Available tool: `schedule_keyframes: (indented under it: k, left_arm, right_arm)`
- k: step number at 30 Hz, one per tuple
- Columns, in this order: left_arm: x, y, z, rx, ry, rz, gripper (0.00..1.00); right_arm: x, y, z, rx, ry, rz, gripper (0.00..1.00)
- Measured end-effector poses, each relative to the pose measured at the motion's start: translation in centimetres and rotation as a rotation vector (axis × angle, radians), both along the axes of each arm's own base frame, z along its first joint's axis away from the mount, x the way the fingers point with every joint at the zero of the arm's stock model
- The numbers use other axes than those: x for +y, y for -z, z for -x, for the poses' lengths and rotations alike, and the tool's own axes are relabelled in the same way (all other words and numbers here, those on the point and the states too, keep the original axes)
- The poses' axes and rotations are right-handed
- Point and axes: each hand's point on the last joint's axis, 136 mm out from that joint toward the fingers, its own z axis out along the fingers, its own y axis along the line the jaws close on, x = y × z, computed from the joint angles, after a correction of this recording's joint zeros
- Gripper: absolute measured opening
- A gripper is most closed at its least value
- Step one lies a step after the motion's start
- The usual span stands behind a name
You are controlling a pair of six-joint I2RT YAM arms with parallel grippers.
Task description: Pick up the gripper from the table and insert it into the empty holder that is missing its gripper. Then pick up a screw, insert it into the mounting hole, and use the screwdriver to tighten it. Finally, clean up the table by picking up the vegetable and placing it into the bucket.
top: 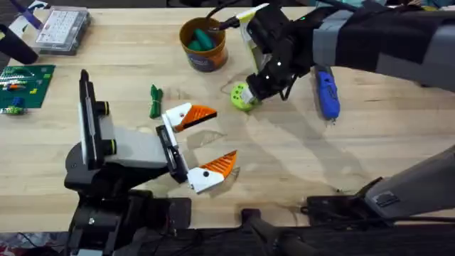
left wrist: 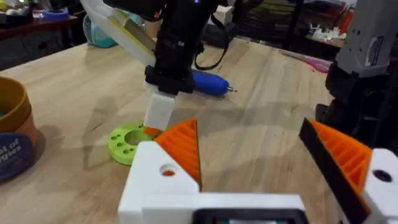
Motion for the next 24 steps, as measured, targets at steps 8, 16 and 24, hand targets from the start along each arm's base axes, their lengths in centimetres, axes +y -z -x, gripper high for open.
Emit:
schedule_keyframes:
  k: [8, 16, 24]
  left_arm:
    - [0.0, 0.0, 0.0, 0.0, 0.0, 0.0, 0.986]
    - [0.0, 0.0, 0.0, 0.0, 0.0, 0.0, 0.986]
    - [0.0, 0.0, 0.0, 0.0, 0.0, 0.0, 0.986]
  right_arm:
    - [-0.39, -0.1, -0.69, -0.015, 0.018, -0.006, 0.449]
    - [-0.34, -0.13, -0.77, -0.019, 0.018, -0.008, 0.449]
    - [-0.34, -0.13, -0.77, -0.019, 0.018, -0.008, 0.449]
